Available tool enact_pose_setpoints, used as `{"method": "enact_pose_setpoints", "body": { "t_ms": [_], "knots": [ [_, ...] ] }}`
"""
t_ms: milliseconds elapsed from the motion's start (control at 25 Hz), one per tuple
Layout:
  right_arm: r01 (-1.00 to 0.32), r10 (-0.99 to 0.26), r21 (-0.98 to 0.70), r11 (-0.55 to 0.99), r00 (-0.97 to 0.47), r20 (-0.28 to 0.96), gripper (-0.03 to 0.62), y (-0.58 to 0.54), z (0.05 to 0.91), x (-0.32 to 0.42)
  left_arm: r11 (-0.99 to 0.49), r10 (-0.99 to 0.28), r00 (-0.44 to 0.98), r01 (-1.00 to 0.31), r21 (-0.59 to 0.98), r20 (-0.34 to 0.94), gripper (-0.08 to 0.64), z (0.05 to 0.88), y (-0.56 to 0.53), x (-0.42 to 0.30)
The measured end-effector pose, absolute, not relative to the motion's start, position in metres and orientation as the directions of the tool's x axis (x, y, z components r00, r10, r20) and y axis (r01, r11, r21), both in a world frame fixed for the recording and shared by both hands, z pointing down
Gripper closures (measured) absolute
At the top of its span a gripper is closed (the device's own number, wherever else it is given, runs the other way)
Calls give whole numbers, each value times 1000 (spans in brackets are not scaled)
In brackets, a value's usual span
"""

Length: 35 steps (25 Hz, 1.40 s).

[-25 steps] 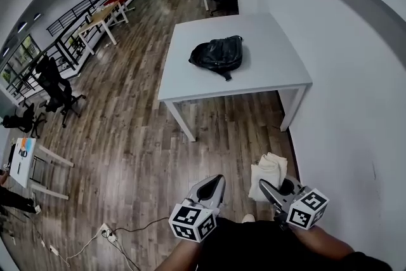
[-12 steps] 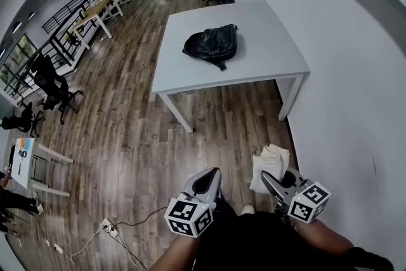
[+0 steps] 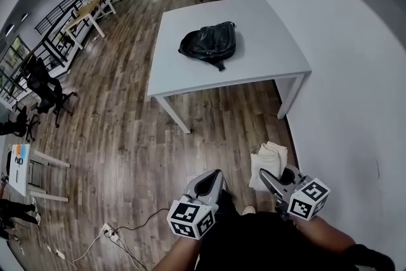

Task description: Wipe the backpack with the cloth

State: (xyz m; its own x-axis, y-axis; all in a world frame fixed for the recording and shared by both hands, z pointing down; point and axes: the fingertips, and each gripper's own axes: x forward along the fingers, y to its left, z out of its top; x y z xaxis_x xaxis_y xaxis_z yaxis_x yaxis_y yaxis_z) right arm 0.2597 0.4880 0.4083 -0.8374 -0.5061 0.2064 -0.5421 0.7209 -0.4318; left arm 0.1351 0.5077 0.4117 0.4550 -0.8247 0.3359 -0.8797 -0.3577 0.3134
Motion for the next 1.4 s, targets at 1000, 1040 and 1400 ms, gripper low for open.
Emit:
{"method": "enact_pose_setpoints", "body": {
  "t_ms": [1000,1040,1400],
  "knots": [
    [-580,-506,-437,687,-814,284,463,328,426,144,-381,-802,486,-864,328,348,552,427,342,27],
    [-582,-508,-436,687,-813,285,463,321,426,140,-386,-801,489,-863,327,345,552,427,335,23],
    [-590,-516,-440,677,-807,287,463,276,427,97,-403,-805,494,-862,308,328,552,426,284,-23]
  ]
}}
